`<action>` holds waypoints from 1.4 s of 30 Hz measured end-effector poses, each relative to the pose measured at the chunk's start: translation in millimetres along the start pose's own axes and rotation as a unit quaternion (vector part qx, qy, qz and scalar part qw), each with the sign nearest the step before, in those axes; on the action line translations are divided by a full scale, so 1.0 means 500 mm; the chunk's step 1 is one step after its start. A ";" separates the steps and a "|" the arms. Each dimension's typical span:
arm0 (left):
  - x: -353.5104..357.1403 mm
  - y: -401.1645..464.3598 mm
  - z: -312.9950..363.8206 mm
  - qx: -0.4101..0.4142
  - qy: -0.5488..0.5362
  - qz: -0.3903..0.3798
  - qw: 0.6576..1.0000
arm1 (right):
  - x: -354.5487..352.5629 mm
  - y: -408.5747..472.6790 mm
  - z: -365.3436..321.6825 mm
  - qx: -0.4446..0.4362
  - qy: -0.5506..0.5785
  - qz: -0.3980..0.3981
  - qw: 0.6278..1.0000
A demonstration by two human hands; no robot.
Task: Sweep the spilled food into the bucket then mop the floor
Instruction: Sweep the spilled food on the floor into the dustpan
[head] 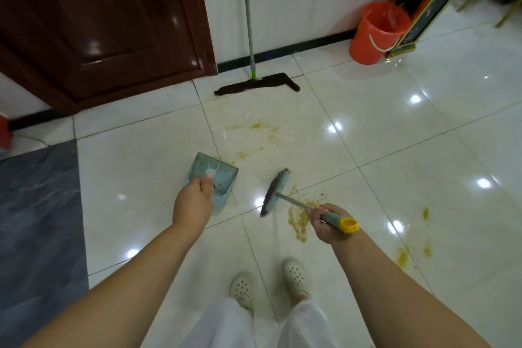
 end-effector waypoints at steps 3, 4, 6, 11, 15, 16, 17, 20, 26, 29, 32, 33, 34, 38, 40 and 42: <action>0.015 0.000 0.012 0.007 0.003 -0.016 1.000 | -0.031 -0.015 -0.028 -0.009 0.053 0.012 0.998; 0.020 -0.001 0.016 0.010 0.002 -0.021 1.000 | -0.043 -0.022 -0.039 -0.021 0.058 0.014 0.998; 0.031 -0.004 0.028 0.022 0.006 -0.031 0.999 | -0.071 -0.031 -0.050 -0.029 0.073 0.025 0.997; 0.063 -0.017 0.065 0.060 0.019 -0.064 0.996 | -0.130 -0.065 -0.071 -0.059 0.126 0.023 0.990; 0.097 -0.028 0.092 0.071 0.027 -0.089 0.993 | -0.167 -0.084 -0.080 -0.060 0.165 0.012 0.984; 0.105 -0.031 0.098 0.072 0.026 -0.095 0.993 | -0.168 -0.097 -0.083 -0.059 0.172 0.005 0.983; 0.114 -0.035 0.105 0.072 0.025 -0.099 0.992 | -0.171 -0.107 -0.088 -0.059 0.172 0.002 0.983; 0.139 -0.048 0.131 0.084 0.030 -0.109 0.990 | -0.180 -0.131 -0.111 -0.057 0.151 -0.008 0.987; 0.197 -0.066 0.191 0.093 0.033 -0.125 0.987 | -0.166 -0.148 -0.198 -0.039 -0.003 -0.013 0.999; 0.229 -0.070 0.214 0.083 0.026 -0.129 0.988 | -0.148 -0.136 -0.256 -0.047 -0.130 0.003 0.990; 0.261 -0.079 0.236 0.074 0.012 -0.130 0.989 | -0.129 -0.113 -0.320 -0.092 -0.243 0.038 0.965; 0.271 -0.083 0.244 0.073 0.009 -0.129 0.989 | -0.124 -0.103 -0.340 -0.109 -0.275 0.050 0.954; 0.281 -0.086 0.250 0.074 0.007 -0.129 0.989 | -0.119 -0.093 -0.361 -0.126 -0.303 0.058 0.943; 0.314 -0.094 0.270 0.070 0.012 -0.113 0.991 | -0.110 -0.049 -0.437 -0.166 -0.407 0.087 0.894; 0.329 -0.097 0.275 0.059 0.009 -0.111 0.992 | -0.108 -0.034 -0.462 -0.162 -0.443 0.091 0.877; 0.342 -0.100 0.277 0.049 0.002 -0.111 0.993 | -0.114 -0.020 -0.475 -0.150 -0.456 0.084 0.873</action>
Point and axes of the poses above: each hand's wrist, its own y-axis towards the middle knuckle, its own x-axis out of the palm, z = x × y, the point moved 6 cm from there along y, towards the middle knuckle, and after that the axes turned 4 degrees about y, right-handed, at the moved point
